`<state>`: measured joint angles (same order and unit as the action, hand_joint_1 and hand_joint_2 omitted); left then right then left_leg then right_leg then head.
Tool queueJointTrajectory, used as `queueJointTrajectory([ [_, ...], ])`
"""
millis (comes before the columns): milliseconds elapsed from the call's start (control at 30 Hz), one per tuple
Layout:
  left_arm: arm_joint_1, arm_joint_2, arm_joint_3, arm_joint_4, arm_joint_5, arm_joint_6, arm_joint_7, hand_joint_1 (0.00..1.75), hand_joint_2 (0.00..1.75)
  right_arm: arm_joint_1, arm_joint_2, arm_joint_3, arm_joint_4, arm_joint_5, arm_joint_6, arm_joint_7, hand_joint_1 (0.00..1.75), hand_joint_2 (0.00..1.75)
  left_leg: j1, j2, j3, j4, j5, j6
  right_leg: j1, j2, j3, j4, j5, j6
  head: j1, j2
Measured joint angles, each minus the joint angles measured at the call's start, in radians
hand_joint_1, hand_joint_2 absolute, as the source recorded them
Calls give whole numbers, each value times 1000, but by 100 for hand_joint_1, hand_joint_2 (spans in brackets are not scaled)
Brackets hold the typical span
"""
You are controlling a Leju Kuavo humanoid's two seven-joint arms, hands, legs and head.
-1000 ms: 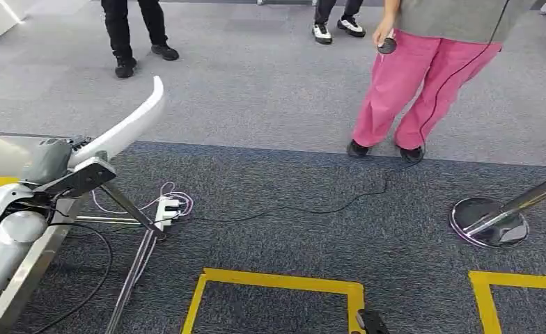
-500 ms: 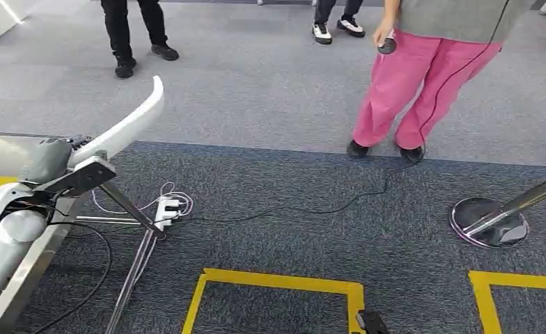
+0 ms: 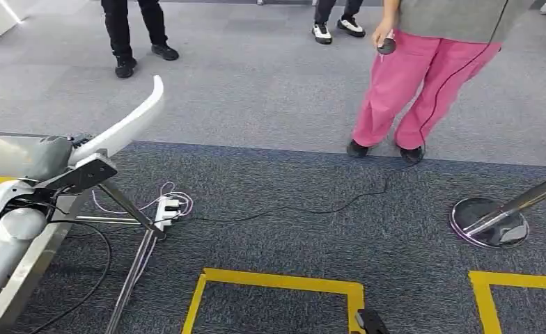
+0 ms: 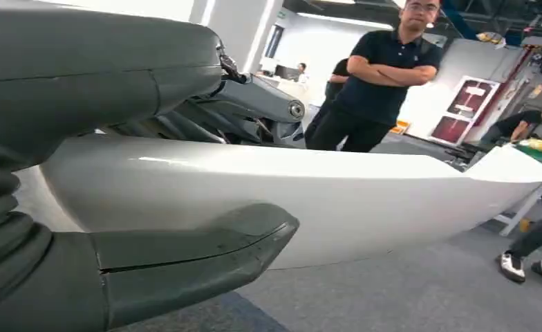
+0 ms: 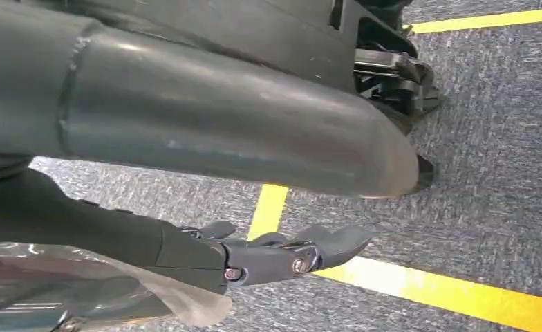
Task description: Take the parts from the cabinet and place them on the table.
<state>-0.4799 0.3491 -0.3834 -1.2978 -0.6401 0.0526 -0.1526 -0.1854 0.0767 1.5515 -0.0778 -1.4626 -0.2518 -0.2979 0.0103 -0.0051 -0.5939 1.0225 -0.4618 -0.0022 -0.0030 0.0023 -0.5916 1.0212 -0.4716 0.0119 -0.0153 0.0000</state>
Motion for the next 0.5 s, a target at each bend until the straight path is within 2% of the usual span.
queueJointTrajectory([
  [500, 0, 1, 0, 0, 0, 0, 0, 175, 175, -1, 0, 0, 0, 1, 0, 0, 0, 0, 0, 0, 0, 0, 0, 0, 0, 0, 0, 0, 0, 0, 0, 0],
])
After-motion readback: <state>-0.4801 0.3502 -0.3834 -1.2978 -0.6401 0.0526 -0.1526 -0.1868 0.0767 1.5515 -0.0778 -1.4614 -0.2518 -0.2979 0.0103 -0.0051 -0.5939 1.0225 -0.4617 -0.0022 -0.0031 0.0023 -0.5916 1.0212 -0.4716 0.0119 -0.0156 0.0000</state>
